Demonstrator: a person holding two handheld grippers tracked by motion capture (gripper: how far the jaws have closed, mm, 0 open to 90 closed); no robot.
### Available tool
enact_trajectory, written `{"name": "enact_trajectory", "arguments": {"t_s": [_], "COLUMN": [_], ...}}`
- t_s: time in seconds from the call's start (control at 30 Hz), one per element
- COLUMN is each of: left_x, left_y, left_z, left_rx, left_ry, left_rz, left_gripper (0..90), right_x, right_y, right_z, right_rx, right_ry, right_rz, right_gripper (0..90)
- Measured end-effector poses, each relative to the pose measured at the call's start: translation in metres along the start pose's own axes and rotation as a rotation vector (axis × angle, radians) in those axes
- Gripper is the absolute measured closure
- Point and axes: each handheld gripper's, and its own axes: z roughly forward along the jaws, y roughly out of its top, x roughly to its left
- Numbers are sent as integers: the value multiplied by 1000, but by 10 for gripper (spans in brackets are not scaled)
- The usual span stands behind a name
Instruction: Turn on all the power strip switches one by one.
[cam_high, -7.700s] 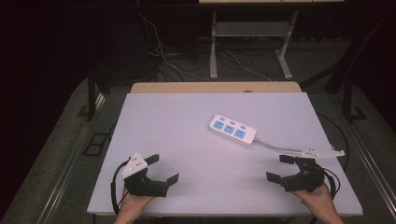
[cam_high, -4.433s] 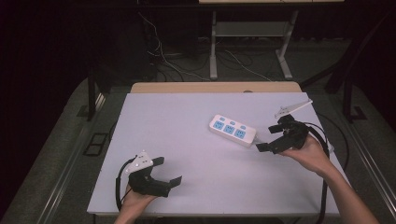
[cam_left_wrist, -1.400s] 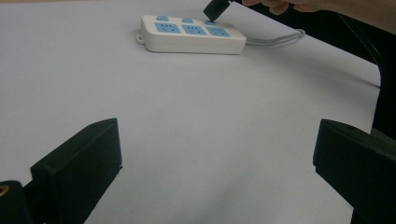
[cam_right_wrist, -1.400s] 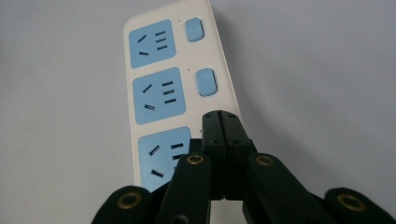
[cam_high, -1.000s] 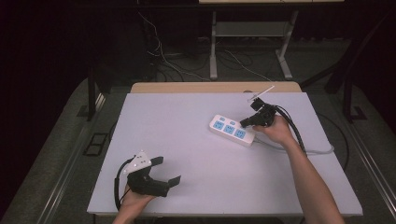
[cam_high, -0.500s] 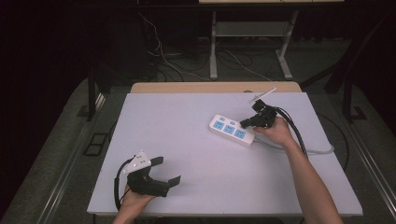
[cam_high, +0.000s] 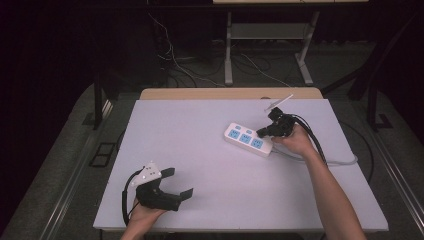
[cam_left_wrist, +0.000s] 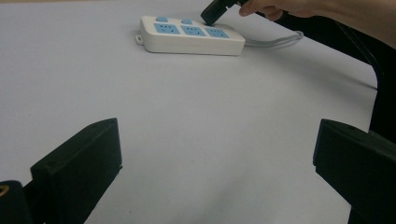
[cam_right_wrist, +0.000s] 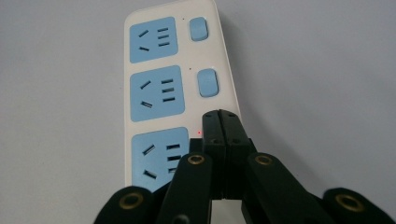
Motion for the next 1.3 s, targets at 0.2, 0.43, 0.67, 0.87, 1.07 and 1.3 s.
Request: {"name": "enact_trajectory", "arguments": {"t_s": [0.2,0.43,0.67,0.87,1.07,1.3], "left_x": [1,1,1,2,2,2], "left_y": [0,0,0,0,0,0], "left_z": [-1,-1,-1,-1,-1,-1], "left_rx": [-5,-6,-11,-19,-17,-19], "left_ry": [3,1,0,4,4,5], "left_rz": [-9,-8,-7,-13,-10,-7], "left_gripper": [0,0,0,0,0,0], "right_x": [1,-1,-4,-3,-4,-7], "right_y": [1,-2,-3,-2,-1,4], "right_z": [1,0,-1,-2,-8,-22], "right_rx": [6,-11,-31,-15,5,-26], "right_ry": [-4,4,22,16,7,8], "right_rz": [-11,7,53,55,49,49], "right_gripper": [900,900,900,900,900,900]}}
